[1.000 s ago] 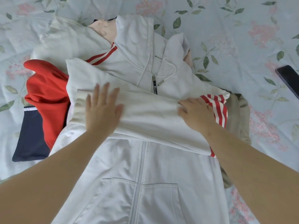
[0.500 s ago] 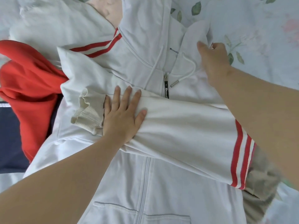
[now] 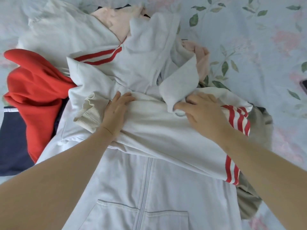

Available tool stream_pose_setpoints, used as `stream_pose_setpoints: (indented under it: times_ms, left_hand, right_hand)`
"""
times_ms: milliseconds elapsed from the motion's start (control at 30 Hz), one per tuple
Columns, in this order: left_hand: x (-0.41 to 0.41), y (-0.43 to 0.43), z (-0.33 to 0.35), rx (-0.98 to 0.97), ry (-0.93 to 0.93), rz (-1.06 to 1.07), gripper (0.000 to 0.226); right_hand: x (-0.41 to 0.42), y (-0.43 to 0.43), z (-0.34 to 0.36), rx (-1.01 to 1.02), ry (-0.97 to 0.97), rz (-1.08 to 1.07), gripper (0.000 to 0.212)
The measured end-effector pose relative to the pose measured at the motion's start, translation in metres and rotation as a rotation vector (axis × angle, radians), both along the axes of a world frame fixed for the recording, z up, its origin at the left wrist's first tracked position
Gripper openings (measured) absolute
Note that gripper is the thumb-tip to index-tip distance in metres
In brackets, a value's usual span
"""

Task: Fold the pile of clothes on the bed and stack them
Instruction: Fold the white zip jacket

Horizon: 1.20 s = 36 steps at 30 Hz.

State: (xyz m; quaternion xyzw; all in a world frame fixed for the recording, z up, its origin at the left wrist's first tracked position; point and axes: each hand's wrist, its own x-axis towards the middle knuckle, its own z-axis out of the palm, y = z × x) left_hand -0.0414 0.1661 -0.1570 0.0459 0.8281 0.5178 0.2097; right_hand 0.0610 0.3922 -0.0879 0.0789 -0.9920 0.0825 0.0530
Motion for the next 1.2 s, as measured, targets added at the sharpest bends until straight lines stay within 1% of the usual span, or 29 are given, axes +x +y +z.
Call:
stream_pose_setpoints:
  times_ms: [33,100,133,167,200,233,267,300,333,367,400,500,533,600,633,667,733,767,800,833,900,933,1000,1033,1067,1100,1133,1167,1200]
  left_hand:
    - [-0.004,0.000,0.011,0.174,-0.172,0.164,0.040]
    - [-0.014,-0.006,0.032,0.363,-0.346,0.371,0.039]
    - [-0.018,-0.009,0.040,0.387,-0.372,0.417,0.039]
    - [-0.020,-0.011,0.048,0.382,-0.379,0.428,0.038]
    - [-0.020,-0.012,0.053,0.365,-0.378,0.416,0.037]
    - [-0.019,-0.012,0.057,0.347,-0.377,0.401,0.036]
    - [-0.018,-0.011,0.061,0.337,-0.380,0.387,0.036]
    - [-0.016,-0.011,0.065,0.337,-0.390,0.377,0.035]
    - [-0.013,-0.010,0.070,0.345,-0.400,0.371,0.035]
    - [-0.011,-0.010,0.075,0.351,-0.407,0.361,0.036]
    - [-0.010,-0.010,0.080,0.354,-0.412,0.349,0.037]
    - [-0.010,-0.015,0.097,0.387,-0.418,0.362,0.040]
    - [-0.012,-0.019,0.103,0.425,-0.423,0.395,0.044]
    - [-0.015,-0.032,0.111,0.538,-0.455,0.473,0.054]
    - [-0.016,-0.040,0.114,0.596,-0.474,0.502,0.059]
    - [-0.016,-0.047,0.115,0.642,-0.495,0.529,0.062]
    - [-0.014,-0.058,0.117,0.678,-0.558,0.571,0.065]
    - [-0.011,-0.061,0.117,0.663,-0.594,0.576,0.066]
    - [-0.009,-0.062,0.116,0.626,-0.628,0.565,0.067]
    - [-0.006,-0.061,0.116,0.575,-0.656,0.543,0.068]
    - [0.001,-0.056,0.114,0.484,-0.685,0.491,0.066]
    - [0.003,-0.052,0.113,0.449,-0.691,0.475,0.061]
    - [0.008,-0.044,0.112,0.313,-0.679,0.438,0.049]
    - [0.011,-0.040,0.111,0.190,-0.643,0.399,0.046]
    - [0.013,-0.038,0.108,0.064,-0.590,0.372,0.047]
    - [0.017,-0.037,0.104,-0.036,-0.531,0.369,0.049]
    - [0.019,-0.037,0.101,-0.098,-0.488,0.383,0.048]
    - [0.021,-0.039,0.097,-0.118,-0.480,0.400,0.049]
    - [0.023,-0.041,0.095,-0.112,-0.518,0.410,0.050]
  right_hand:
    - [0.014,-0.004,-0.004,0.036,-0.109,-0.059,0.037]
    - [0.026,-0.009,-0.007,-0.036,-0.297,-0.196,0.036]
    - [0.022,-0.012,-0.005,-0.178,-0.347,-0.312,0.027]
    - [0.012,-0.015,-0.001,-0.409,-0.380,-0.487,0.020]
    - [-0.001,-0.020,0.007,-0.721,-0.389,-0.698,0.024]
    - [-0.015,-0.022,0.013,-1.013,-0.391,-0.908,0.039]
    - [-0.028,-0.023,0.016,-1.207,-0.411,-1.073,0.052]
    - [-0.038,-0.023,0.018,-1.311,-0.444,-1.145,0.058]
    - [-0.046,-0.024,0.019,-1.362,-0.472,-1.158,0.057]
    - [-0.052,-0.024,0.018,-1.377,-0.475,-1.144,0.053]
    - [-0.058,-0.024,0.019,-1.368,-0.415,-1.111,0.048]
    - [-0.074,-0.023,0.041,-1.220,0.011,-0.962,0.030]
    - [-0.073,-0.025,0.051,-1.099,0.163,-0.843,0.026]
    - [-0.056,-0.039,0.068,-0.709,0.292,-0.450,0.022]
    - [-0.039,-0.046,0.067,-0.484,0.256,-0.221,0.022]
    - [-0.017,-0.051,0.062,-0.311,0.109,-0.064,0.026]
    - [0.028,-0.053,0.046,-0.026,-0.324,0.044,0.033]
    - [0.045,-0.050,0.037,0.034,-0.479,-0.014,0.033]
    - [0.056,-0.047,0.029,0.046,-0.571,-0.093,0.032]
    - [0.060,-0.047,0.026,0.022,-0.586,-0.170,0.030]
    - [0.058,-0.057,0.025,-0.053,-0.449,-0.369,0.022]
    - [0.055,-0.062,0.024,-0.126,-0.341,-0.478,0.019]
    - [0.049,-0.078,0.026,-0.467,-0.258,-0.750,0.015]
    - [0.047,-0.085,0.026,-0.664,-0.261,-0.860,0.017]
    - [0.047,-0.092,0.027,-0.754,-0.271,-0.921,0.027]
    - [0.048,-0.097,0.027,-0.731,-0.285,-0.956,0.039]
    - [0.050,-0.100,0.026,-0.729,-0.305,-1.013,0.051]
    - [0.052,-0.101,0.023,-0.790,-0.310,-1.111,0.059]
    - [0.053,-0.101,0.019,-0.946,-0.316,-1.251,0.061]
